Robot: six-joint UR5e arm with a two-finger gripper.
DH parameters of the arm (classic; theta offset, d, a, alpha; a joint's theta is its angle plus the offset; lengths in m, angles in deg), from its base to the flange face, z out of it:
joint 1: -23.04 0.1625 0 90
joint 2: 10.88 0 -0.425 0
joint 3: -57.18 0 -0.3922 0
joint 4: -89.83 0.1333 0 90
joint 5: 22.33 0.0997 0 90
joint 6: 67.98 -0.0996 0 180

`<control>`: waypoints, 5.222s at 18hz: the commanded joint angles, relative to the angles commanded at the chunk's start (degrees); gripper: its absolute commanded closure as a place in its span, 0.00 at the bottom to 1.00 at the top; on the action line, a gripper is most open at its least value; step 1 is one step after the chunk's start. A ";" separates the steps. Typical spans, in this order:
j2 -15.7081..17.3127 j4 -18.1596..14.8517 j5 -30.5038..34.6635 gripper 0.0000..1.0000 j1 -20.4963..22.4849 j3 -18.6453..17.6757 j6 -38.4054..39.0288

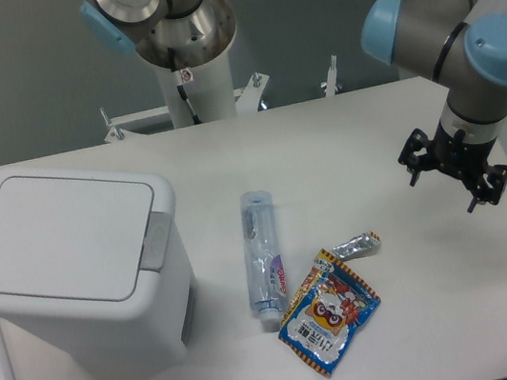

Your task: Open the trash can

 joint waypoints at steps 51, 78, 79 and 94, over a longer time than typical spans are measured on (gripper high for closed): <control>13.54 16.70 -53.79 0.00 -15.29 -15.21 50.36; 13.18 16.79 -53.17 0.00 -15.29 -15.82 49.31; 13.18 16.79 -53.09 0.00 -15.29 -15.82 49.39; 15.02 16.88 -53.17 0.00 -13.54 -15.03 49.57</control>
